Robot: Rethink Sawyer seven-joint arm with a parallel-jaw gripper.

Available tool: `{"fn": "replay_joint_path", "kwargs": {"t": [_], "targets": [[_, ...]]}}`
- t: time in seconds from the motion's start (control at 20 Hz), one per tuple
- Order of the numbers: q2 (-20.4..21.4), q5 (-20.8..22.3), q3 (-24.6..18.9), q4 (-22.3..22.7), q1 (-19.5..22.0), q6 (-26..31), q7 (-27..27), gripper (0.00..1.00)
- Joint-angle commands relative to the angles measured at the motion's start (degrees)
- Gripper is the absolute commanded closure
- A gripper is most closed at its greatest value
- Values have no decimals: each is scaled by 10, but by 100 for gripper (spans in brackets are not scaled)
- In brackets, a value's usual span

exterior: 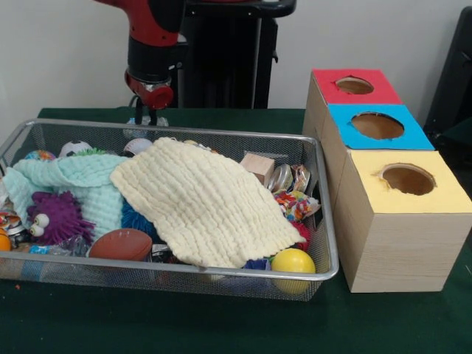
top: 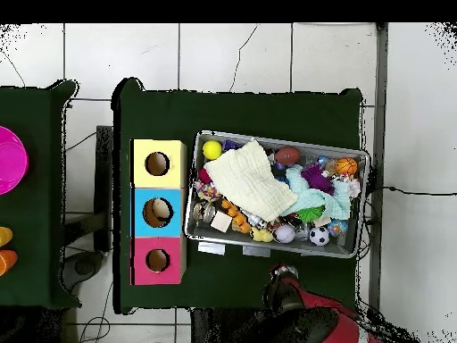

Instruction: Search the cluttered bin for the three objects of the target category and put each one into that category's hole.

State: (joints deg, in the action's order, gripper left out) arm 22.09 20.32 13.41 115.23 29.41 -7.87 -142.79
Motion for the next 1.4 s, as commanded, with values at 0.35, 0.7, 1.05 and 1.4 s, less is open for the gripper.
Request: {"fn": "replay_joint_path", "kwargs": {"t": [0.35,0.7,1.05,1.4], "targets": [[-41,19,-42,-100,-14,109,26,0],[-42,27,-49,-102,-13,116,23,100],[-41,26,-52,-105,-17,131,22,100],[-25,21,-61,-96,-16,136,16,100]]}}
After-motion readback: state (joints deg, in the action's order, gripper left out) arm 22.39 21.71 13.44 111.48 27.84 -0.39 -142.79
